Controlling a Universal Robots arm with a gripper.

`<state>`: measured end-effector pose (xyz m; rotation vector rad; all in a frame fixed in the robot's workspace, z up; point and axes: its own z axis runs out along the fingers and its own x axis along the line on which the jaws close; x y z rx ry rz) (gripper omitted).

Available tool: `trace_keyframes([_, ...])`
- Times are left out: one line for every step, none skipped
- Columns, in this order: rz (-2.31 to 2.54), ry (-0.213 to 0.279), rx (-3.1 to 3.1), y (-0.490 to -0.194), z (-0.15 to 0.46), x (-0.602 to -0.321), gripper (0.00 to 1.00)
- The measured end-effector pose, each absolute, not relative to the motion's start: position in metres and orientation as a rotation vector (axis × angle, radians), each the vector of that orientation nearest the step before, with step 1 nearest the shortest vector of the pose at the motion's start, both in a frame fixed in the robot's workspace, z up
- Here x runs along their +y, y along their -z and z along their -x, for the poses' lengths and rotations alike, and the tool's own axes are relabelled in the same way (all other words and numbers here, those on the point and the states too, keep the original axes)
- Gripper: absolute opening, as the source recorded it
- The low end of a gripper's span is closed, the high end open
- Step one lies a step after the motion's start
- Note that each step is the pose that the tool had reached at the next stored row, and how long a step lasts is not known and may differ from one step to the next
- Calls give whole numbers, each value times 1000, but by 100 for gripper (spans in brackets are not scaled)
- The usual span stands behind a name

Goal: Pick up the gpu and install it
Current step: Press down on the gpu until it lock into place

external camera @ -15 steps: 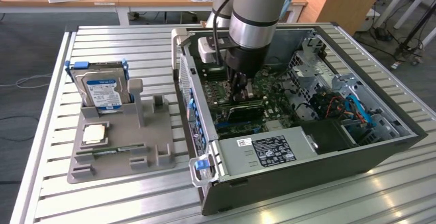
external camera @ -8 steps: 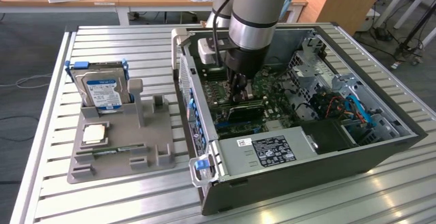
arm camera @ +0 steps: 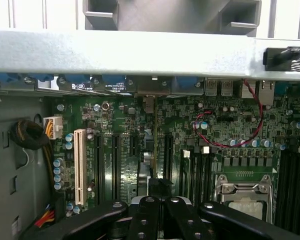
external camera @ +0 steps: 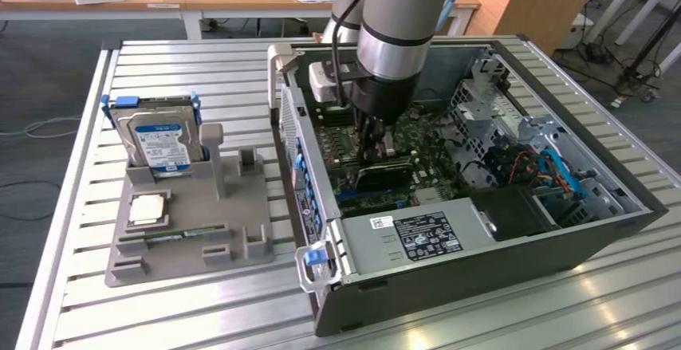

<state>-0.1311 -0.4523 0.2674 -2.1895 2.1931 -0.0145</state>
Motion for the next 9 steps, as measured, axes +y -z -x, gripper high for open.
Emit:
trace_keyframes([2190,15,2193,-267,131,-452,11])
trace_keyframes([2190,15,2193,-267,131,-452,11])
trace_keyframes([2190,15,2193,-267,131,-452,11])
trace_keyframes([2189,15,2193,-267,131,-452,11])
trace_keyframes([2189,14,2193,-266,131,-452,11])
trace_keyframes([2189,14,2193,-266,131,-452,11])
trace_keyframes([2189,14,2193,-261,131,-452,11])
trace_keyframes([2187,14,2191,-263,131,-452,11])
trace_keyframes([2188,14,2192,-266,131,-452,11])
